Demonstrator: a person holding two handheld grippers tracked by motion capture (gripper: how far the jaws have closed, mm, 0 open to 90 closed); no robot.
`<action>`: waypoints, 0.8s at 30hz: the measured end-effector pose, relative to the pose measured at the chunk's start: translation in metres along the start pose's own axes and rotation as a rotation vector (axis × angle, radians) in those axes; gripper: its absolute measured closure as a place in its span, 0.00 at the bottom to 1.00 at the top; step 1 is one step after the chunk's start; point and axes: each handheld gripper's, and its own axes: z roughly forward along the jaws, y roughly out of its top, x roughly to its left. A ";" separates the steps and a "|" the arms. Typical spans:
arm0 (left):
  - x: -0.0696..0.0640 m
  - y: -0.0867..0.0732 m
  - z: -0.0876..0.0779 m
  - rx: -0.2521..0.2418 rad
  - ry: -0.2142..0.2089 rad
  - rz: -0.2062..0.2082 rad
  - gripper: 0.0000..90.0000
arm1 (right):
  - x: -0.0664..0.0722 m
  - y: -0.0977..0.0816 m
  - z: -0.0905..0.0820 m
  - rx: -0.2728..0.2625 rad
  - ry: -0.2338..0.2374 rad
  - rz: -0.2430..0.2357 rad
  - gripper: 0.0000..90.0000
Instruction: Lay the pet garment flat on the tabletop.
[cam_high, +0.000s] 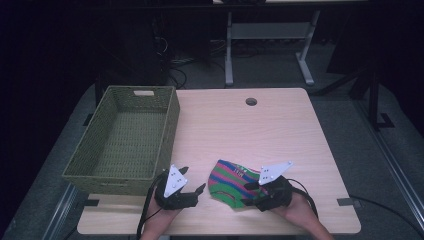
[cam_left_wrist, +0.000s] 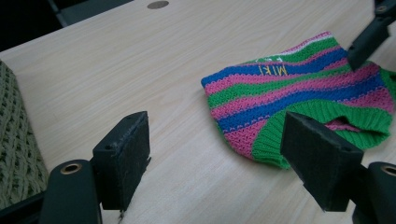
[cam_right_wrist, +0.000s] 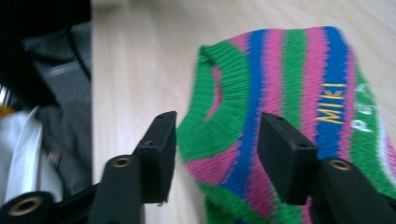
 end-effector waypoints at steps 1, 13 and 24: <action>0.000 0.000 0.001 0.003 -0.002 0.007 0.26 | 0.002 0.000 0.000 0.009 0.008 -0.016 0.54; -0.002 0.000 0.002 0.007 -0.003 0.007 0.26 | 0.009 0.001 0.015 0.074 0.042 -0.055 0.62; -0.002 0.000 0.005 0.017 -0.004 0.012 0.27 | 0.017 -0.006 0.032 0.088 -0.004 -0.127 0.72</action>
